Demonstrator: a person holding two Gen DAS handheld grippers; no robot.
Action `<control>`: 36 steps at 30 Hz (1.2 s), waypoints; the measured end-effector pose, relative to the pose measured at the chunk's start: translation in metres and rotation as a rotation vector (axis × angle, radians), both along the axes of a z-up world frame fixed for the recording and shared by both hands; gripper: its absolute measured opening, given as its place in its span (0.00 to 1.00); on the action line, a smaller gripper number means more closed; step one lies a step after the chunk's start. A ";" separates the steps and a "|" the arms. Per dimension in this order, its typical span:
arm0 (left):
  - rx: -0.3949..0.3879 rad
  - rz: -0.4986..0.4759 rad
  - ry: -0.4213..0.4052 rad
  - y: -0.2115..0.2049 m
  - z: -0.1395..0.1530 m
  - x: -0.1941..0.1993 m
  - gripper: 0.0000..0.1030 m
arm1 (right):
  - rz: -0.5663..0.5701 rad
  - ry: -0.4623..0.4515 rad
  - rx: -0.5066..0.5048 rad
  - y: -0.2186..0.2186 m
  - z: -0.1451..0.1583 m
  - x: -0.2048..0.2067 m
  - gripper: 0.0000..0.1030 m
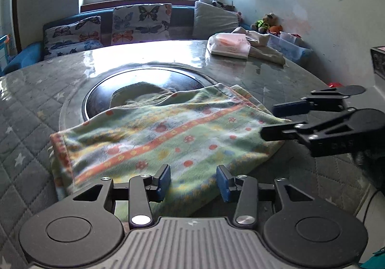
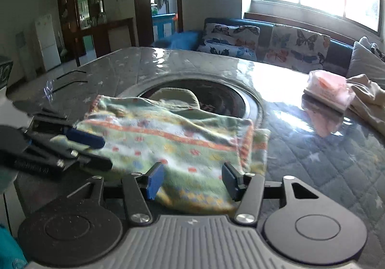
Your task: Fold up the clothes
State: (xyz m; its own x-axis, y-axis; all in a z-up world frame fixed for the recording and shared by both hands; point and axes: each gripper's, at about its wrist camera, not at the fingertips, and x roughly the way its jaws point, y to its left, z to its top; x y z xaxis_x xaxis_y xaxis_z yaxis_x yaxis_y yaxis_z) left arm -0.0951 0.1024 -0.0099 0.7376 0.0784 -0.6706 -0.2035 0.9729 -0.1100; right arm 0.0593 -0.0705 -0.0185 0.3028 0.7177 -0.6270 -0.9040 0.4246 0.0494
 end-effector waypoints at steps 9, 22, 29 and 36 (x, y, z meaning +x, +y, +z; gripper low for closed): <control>-0.043 0.088 0.012 0.017 0.000 -0.029 0.45 | -0.003 0.002 -0.020 0.009 -0.014 -0.004 0.60; -0.071 0.153 0.026 0.035 0.000 -0.062 0.45 | 0.092 -0.007 -0.007 0.039 -0.016 -0.021 0.79; -0.059 0.244 0.005 0.063 0.010 -0.055 0.48 | 0.094 0.017 -0.004 0.043 -0.017 -0.014 0.92; -0.096 0.347 0.026 0.099 0.007 -0.039 0.52 | 0.103 0.061 -0.025 0.052 -0.024 -0.004 1.00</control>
